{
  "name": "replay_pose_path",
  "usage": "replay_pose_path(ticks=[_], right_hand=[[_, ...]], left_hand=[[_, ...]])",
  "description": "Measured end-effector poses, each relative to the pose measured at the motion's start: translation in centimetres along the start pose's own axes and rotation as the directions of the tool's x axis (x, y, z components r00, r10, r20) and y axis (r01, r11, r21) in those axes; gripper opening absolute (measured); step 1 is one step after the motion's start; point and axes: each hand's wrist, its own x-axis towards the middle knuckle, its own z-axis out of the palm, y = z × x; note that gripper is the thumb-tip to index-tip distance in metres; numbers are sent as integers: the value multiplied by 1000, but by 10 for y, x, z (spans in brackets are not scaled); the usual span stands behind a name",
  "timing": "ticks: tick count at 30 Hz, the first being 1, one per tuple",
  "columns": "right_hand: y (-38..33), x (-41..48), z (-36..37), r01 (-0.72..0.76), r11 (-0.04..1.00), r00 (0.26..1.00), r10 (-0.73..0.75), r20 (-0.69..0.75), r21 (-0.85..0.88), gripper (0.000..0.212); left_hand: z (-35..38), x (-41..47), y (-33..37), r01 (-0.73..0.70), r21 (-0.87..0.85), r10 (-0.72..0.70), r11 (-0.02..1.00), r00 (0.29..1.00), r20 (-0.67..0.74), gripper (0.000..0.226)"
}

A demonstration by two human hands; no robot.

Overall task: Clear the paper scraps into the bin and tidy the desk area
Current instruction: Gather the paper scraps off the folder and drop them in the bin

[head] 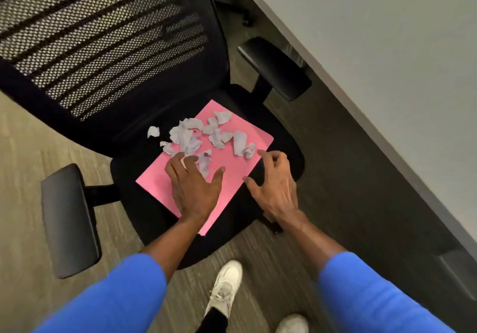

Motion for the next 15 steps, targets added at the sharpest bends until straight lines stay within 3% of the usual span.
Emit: replay_pose_path(ticks=[3,6,10,15], right_hand=[[-18,27,9,-11,995,998,17,62,-95,83],[-34,49,19,-28,991,993,43,112,-134,87],[-49,73,35,-10,979,985,45,167,-204,85],[-60,92,58,38,945,986,17,164,-325,80]], left_hand=[[3,17,-19,78,26,-80,997,993,92,113],[6,27,-28,112,43,-118,993,978,175,129],[13,37,-29,95,82,-112,992,966,234,123],[21,41,-35,-11,166,-29,986,970,239,88]])
